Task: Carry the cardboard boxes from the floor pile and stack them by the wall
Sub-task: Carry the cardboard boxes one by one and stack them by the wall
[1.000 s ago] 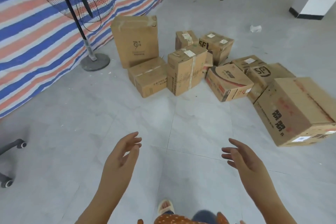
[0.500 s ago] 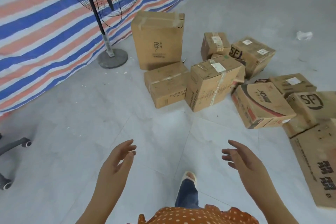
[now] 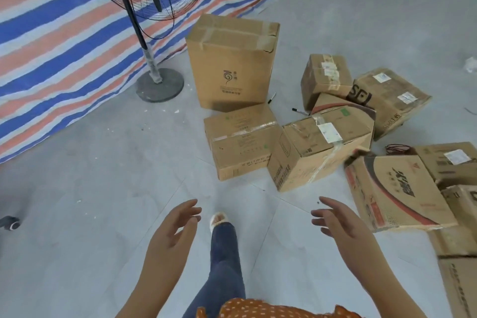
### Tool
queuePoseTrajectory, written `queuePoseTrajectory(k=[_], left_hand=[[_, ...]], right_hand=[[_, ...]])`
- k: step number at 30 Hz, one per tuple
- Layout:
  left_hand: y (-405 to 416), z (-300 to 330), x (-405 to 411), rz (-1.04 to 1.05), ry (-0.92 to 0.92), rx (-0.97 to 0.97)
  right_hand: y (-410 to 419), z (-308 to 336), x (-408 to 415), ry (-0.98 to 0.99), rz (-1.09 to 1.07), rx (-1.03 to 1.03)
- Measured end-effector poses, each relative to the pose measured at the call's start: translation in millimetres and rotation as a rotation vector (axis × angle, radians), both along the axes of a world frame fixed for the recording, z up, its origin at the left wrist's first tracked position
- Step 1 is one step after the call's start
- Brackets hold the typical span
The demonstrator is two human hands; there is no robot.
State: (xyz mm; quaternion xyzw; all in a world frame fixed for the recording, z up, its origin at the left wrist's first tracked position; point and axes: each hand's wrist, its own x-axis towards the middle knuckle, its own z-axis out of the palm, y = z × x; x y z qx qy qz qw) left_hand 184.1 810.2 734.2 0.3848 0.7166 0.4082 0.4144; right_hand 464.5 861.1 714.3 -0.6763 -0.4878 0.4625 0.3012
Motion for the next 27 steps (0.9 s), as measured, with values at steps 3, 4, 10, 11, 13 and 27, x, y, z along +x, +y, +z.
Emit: queuePoseTrajectory(k=[3, 4, 10, 11, 13, 27], left_hand=[[73, -8, -15, 0.017, 0.01, -0.004], [101, -10, -21, 0.022, 0.013, -0.01], [248, 1, -49, 0.013, -0.01, -0.036], [268, 1, -51, -0.007, -0.005, -0.047], [304, -3, -54, -0.015, 0.002, -0.063], [511, -170, -42, 0.251, 0.011, -0.444]], right_hand=[[72, -11, -14, -0.003, -0.016, 0.002], [98, -12, -19, -0.002, -0.024, 0.002], [242, 2, -48, -0.035, 0.044, 0.006], [262, 5, -50, -0.041, 0.068, 0.009], [304, 5, -51, -0.046, 0.088, 0.018], [630, -150, -1, -0.131, 0.335, -0.281]])
